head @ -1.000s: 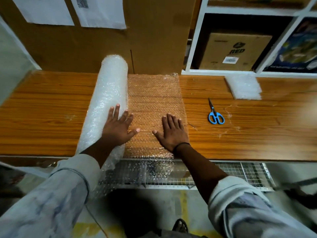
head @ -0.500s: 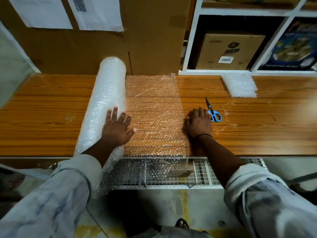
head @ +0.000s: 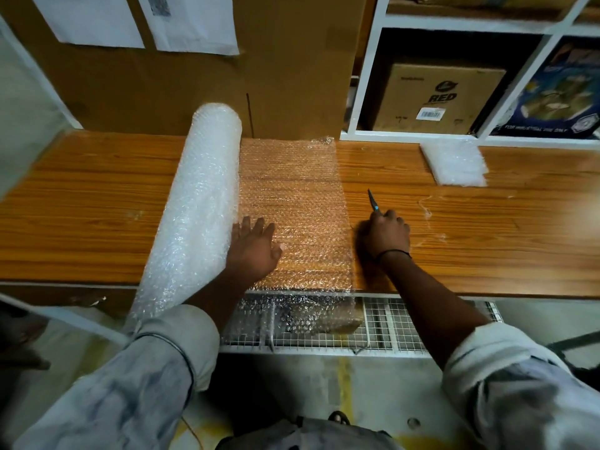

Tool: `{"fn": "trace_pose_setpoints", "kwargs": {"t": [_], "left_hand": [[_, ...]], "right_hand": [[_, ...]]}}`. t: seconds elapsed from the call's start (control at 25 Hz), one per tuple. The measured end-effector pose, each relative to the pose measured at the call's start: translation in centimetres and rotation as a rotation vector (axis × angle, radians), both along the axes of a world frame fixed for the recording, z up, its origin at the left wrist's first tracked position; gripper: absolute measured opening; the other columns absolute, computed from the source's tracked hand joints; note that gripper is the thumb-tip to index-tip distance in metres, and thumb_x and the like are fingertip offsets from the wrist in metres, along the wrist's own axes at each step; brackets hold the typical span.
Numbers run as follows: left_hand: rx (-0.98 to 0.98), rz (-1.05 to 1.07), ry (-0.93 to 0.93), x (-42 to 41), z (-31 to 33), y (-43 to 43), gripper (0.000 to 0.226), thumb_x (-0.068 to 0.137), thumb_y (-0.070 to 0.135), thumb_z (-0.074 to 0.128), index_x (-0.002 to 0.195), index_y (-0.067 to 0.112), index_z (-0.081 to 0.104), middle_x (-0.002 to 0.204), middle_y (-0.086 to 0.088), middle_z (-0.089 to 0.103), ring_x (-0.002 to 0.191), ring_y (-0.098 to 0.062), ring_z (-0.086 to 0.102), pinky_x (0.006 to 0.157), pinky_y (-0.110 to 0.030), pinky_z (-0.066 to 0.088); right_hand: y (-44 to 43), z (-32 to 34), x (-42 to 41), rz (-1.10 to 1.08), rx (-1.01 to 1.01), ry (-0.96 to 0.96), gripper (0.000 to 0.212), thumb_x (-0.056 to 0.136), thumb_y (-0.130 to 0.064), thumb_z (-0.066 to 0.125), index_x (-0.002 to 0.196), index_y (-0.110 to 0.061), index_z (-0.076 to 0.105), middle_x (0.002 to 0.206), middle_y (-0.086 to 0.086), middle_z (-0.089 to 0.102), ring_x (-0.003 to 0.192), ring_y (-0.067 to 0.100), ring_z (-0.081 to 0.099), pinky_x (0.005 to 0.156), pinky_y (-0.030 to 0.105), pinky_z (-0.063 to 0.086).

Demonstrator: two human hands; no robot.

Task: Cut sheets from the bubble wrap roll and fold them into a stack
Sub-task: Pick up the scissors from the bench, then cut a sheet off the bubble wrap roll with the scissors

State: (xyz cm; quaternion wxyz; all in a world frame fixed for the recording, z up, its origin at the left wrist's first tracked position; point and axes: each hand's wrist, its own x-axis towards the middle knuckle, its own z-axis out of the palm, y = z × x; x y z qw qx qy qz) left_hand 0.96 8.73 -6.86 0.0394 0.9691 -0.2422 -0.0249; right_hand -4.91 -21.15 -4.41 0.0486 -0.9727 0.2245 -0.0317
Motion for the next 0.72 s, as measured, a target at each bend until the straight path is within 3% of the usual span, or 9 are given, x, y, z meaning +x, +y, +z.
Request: {"fn": "trace_pose_setpoints", "kwargs": {"t": [0.12,0.36,0.52,0.64,0.72], "left_hand": [[-0.033,-0.035,0.022,-1.1,-0.2,0.1,0.064,0.103,0.057,0.032,0.156,0.02,0.032,0.165,-0.013,0.029,0.154,-0.042,0.016,0.125,-0.059,0.013],[-0.128,-0.069,0.027,-4.2,-1.2,1.5,0.067,0.101,0.058,0.028,0.157,0.023,0.037,0.166,-0.011,0.031,0.153,-0.038,0.024,0.124,-0.057,0.022],[-0.2,-0.087,0.035,-6.7,-1.4,2.2,0.065,0.103,0.055,0.034,0.157,0.02,0.037,0.166,-0.011,0.031,0.155,-0.035,0.022,0.125,-0.056,0.022],[-0.206,-0.131,0.067,-8.8,-1.2,2.6,0.068,0.104,0.06,0.04,0.161,0.025,0.029,0.169,-0.003,0.023,0.157,-0.028,0.013,0.127,-0.053,0.012],[-0.165,-0.188,0.026,-10.5,-1.4,2.7,0.08,0.098,0.07,0.046,0.162,0.026,0.025,0.17,-0.001,0.017,0.157,-0.025,0.01,0.126,-0.05,0.007]], "right_hand": [[1.1,0.4,-0.4,0.003,0.073,-0.026,0.035,0.104,-0.02,0.048,0.133,-0.004,0.059,0.126,0.025,0.054,0.107,0.046,0.06,0.091,0.052,0.049],[2.3,0.6,-1.4,-0.108,0.099,0.059,0.047,0.106,-0.018,0.04,0.151,-0.008,0.037,0.133,0.024,0.057,0.12,0.043,0.06,0.113,0.057,0.028],[2.1,0.7,-2.4,-0.057,0.195,0.022,0.034,0.103,-0.023,0.048,0.134,-0.008,0.052,0.126,0.026,0.064,0.117,0.044,0.062,0.099,0.051,0.045],[2.4,1.2,-4.0,-0.088,0.528,-0.115,0.034,0.099,-0.024,0.058,0.126,-0.003,0.057,0.118,0.029,0.068,0.103,0.044,0.066,0.078,0.042,0.049],[3.4,2.0,-5.6,-0.177,0.931,-0.234,0.032,0.099,-0.017,0.06,0.129,-0.006,0.059,0.111,0.025,0.072,0.083,0.034,0.07,0.065,0.034,0.05]]}}
